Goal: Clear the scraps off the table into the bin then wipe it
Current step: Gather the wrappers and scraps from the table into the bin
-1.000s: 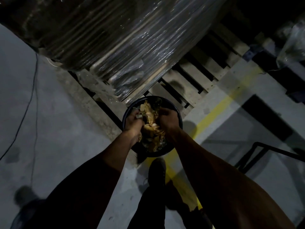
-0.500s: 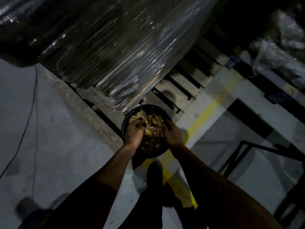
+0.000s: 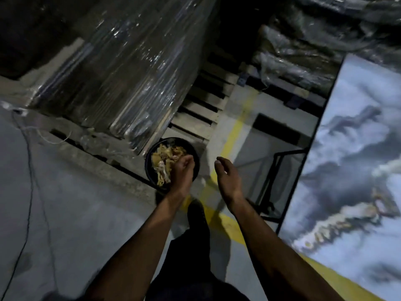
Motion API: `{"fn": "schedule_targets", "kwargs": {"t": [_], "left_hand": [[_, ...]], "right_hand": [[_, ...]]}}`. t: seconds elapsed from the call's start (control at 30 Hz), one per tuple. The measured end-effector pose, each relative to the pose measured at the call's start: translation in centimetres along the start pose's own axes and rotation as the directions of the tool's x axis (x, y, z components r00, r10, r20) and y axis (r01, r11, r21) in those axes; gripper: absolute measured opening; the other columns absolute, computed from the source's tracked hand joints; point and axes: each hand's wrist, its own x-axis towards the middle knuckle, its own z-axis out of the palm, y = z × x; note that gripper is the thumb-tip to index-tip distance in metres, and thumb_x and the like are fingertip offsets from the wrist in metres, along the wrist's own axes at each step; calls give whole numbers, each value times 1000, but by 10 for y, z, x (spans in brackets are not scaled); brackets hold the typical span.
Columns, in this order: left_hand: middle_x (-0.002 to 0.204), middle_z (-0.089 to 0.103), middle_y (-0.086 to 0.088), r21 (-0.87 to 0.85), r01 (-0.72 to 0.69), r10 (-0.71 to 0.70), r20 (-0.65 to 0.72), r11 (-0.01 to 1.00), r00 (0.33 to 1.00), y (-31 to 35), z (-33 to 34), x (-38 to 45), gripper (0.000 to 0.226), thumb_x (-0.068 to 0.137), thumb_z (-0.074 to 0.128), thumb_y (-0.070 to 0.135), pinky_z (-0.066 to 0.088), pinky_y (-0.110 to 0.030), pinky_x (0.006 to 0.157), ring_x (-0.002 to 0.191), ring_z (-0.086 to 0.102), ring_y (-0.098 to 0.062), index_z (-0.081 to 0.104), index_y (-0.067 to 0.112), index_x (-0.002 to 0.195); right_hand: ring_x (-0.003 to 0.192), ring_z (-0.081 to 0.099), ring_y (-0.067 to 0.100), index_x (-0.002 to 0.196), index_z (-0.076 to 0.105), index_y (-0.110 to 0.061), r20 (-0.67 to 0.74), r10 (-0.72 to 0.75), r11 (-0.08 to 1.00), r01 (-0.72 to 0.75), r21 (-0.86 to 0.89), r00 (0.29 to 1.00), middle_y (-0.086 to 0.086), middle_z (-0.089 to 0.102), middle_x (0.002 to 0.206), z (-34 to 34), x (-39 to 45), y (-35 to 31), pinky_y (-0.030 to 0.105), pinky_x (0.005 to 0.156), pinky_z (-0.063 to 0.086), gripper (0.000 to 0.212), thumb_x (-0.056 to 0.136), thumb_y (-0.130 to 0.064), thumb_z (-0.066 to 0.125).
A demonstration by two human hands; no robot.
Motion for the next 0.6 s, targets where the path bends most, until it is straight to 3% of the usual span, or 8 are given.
{"fn": "schedule_targets", "kwargs": {"t": [0.1, 0.2, 0.33, 0.47, 0.6], "left_hand": [[115, 61, -9, 102, -77, 69, 82, 992, 994, -9, 11, -43, 26, 99, 49, 16, 39, -24, 84, 110, 56, -25, 61, 4, 119], [122, 60, -14, 199, -145, 111, 169, 969, 979, -26, 22, -84, 28, 100, 49, 19, 39, -26, 87, 113, 55, -27, 60, 4, 121], [118, 62, -13, 298, -248, 166, 276, 922, 947, -56, 35, -151, 26, 99, 51, 18, 40, -25, 84, 110, 57, -27, 61, 6, 119], [117, 64, -12, 430, -355, 149, 442, 830, 884, -91, 55, -230, 25, 97, 52, 23, 42, -27, 81, 105, 59, -28, 62, 11, 117], [113, 67, -11, 457, -455, 135, 577, 764, 806, -111, 88, -302, 27, 94, 55, 21, 45, -29, 81, 101, 61, -26, 63, 11, 118]], "right_hand": [[132, 47, 25, 140, 50, -16, -30, -18, 1000, 18, -11, 999, 5, 49, 145, -23, -52, 32, 29, 101, 38, 44, 102, -39, 45], [129, 51, 25, 137, 53, -17, -71, -41, 999, 40, -24, 997, 6, 54, 140, -41, -107, 75, 35, 103, 42, 45, 101, -42, 46], [127, 53, 22, 134, 57, -13, -157, -45, 998, 39, -39, 987, 7, 59, 136, -68, -175, 130, 28, 97, 40, 44, 100, -40, 48], [132, 48, 25, 138, 53, -12, -266, 13, 1000, -13, 1, 964, 8, 54, 142, -104, -259, 185, 35, 106, 38, 51, 100, -44, 47], [134, 45, 23, 141, 50, -16, -405, 104, 992, -67, 105, 908, 5, 51, 145, -144, -328, 232, 37, 109, 37, 51, 100, -46, 45]]}}
